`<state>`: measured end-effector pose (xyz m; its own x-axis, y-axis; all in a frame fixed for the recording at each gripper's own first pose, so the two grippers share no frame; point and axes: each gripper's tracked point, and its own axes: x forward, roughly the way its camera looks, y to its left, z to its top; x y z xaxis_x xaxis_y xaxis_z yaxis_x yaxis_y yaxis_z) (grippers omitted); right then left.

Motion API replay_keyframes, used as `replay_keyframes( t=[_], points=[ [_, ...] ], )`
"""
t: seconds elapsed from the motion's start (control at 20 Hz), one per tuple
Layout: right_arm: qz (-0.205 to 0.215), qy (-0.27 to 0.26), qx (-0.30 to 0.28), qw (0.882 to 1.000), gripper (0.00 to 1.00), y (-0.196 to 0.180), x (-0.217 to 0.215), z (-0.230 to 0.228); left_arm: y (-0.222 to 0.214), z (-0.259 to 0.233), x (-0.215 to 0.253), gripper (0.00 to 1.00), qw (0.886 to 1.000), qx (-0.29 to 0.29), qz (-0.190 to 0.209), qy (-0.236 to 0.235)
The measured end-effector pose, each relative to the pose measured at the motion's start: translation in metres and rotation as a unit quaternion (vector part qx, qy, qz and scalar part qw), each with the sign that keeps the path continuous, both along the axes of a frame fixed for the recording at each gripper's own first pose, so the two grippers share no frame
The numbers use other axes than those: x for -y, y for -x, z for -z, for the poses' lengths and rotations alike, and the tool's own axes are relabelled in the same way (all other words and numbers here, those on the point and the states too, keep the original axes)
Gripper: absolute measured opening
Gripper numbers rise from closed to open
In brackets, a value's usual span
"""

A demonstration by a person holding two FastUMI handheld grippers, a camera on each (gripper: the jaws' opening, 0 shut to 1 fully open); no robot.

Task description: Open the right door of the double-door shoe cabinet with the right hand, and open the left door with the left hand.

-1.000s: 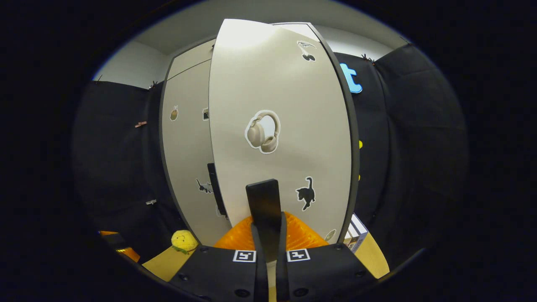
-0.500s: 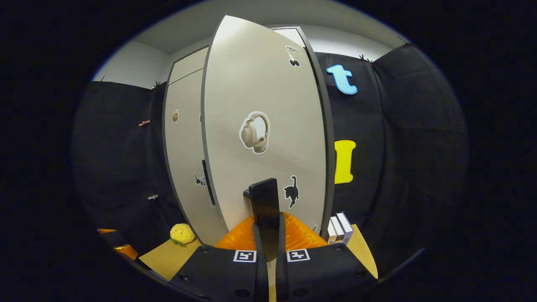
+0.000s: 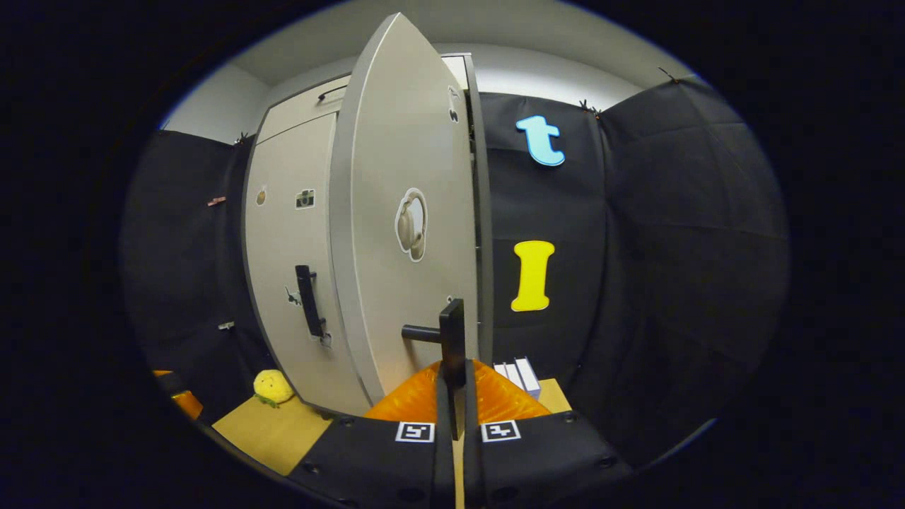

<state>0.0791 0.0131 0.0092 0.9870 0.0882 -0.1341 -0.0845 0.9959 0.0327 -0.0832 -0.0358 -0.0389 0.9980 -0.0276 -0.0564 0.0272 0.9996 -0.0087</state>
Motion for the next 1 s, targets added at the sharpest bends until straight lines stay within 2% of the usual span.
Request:
replay_keyframes(
  t=[0.1,0.2,0.25,0.45,0.75,1.0],
  points=[
    [0.033,0.004,0.001,0.999,0.09,0.002,0.038,-0.003,-0.002,-0.002,0.007,0.95,1.0,0.002,0.006,-0.003],
    [0.006,-0.057,-0.013,0.998,0.05,0.003,0.042,0.0,-0.004,-0.003,0.012,0.95,1.0,0.004,0.013,-0.005],
    [-0.002,-0.078,-0.02,0.997,0.08,0.005,0.036,0.002,-0.006,-0.003,0.015,0.95,1.0,0.003,0.018,-0.005],
    [0.009,-0.026,-0.015,1.0,0.09,0.018,0.043,0.007,-0.011,-0.004,0.02,0.95,0.999,0.003,0.031,-0.01],
    [0.02,-0.023,-0.004,1.0,0.08,0.08,0.047,0.006,-0.027,0.006,0.012,0.94,0.999,-0.007,0.045,-0.017],
    [-0.011,-0.036,-0.022,0.999,0.05,0.117,-0.006,0.022,-0.059,0.012,-0.002,0.95,0.998,-0.017,0.065,-0.013]
  ],
)
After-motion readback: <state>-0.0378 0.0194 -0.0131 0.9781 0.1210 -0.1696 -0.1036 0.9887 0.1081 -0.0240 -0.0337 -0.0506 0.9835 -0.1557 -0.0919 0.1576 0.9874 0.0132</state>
